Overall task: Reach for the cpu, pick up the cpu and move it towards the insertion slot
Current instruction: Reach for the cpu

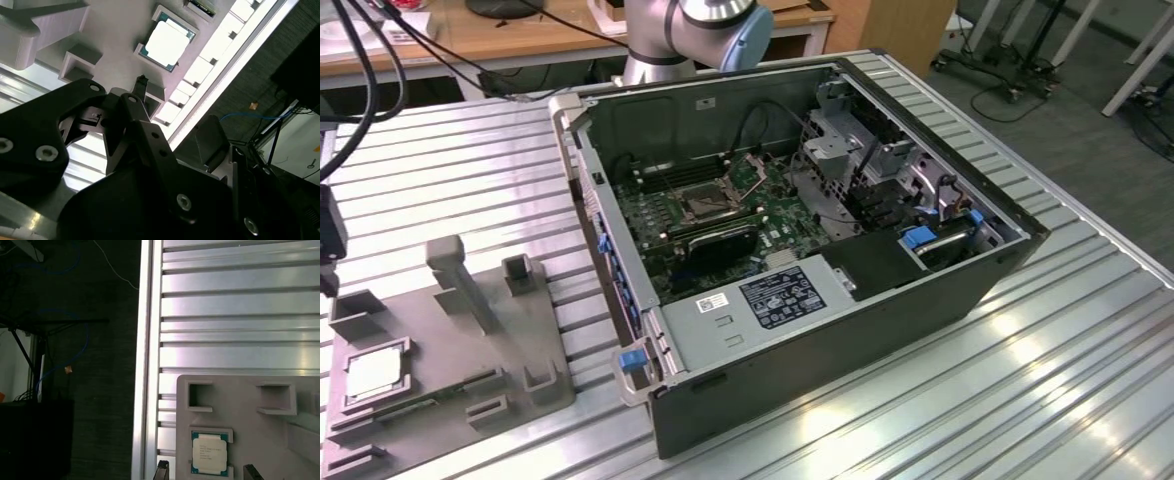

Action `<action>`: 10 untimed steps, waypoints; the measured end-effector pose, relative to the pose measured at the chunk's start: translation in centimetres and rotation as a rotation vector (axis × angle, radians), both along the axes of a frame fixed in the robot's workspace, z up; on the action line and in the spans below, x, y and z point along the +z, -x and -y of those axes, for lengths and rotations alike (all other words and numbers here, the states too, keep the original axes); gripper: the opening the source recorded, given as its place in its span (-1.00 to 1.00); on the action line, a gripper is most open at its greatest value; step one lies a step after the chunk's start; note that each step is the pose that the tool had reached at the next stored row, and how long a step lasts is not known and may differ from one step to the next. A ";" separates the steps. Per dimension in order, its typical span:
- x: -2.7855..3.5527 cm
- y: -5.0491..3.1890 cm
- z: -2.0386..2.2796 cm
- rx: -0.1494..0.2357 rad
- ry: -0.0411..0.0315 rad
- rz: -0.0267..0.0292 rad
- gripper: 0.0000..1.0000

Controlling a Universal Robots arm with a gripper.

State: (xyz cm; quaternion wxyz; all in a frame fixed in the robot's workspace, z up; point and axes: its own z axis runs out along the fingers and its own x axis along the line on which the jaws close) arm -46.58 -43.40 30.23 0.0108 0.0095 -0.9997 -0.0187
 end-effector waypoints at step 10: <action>-0.34 0.00 0.69 0.000 -0.0002 0.0132 0.33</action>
